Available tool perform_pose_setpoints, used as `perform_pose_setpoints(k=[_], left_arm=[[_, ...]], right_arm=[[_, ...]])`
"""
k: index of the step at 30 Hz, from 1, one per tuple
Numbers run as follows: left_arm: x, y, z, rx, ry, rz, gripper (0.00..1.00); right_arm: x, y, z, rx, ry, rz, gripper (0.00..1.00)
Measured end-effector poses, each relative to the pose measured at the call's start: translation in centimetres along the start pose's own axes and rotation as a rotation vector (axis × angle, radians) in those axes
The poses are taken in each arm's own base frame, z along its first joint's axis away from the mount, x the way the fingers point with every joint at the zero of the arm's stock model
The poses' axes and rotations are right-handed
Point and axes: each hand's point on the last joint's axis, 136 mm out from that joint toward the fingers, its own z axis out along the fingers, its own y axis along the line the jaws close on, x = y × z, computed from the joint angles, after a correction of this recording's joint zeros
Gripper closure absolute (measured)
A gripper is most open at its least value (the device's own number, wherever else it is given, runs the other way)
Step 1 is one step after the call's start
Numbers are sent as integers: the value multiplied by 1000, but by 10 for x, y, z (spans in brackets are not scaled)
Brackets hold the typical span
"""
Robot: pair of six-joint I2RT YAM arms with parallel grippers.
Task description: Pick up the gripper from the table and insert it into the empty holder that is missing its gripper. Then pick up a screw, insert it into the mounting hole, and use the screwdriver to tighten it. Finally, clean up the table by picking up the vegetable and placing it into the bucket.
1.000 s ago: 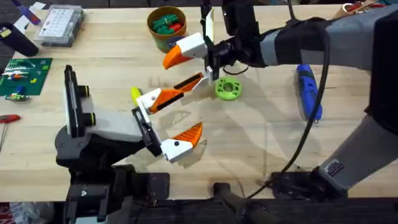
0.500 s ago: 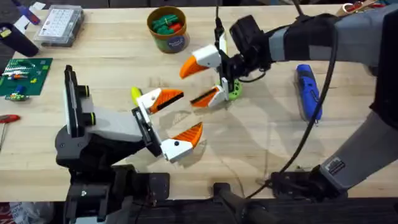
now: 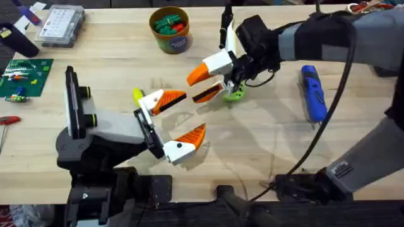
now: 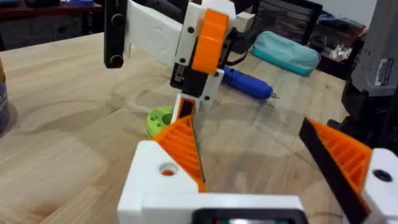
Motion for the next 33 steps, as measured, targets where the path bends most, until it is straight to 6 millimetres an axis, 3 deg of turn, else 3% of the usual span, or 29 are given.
perform_pose_setpoints(k=[12, 20, 33], left_arm=[[0, 0, 0, -3, -1, 1, 12], [0, 0, 0, -3, -1, 1, 12], [0, 0, 0, -3, -1, 1, 12]], right_arm=[[-11, 3, 2, -2, -4, -46, 41], [-11, 8, 17, -6, 31, 0, 44], [-7, 8, 32, 12, 60, 75, 368]])
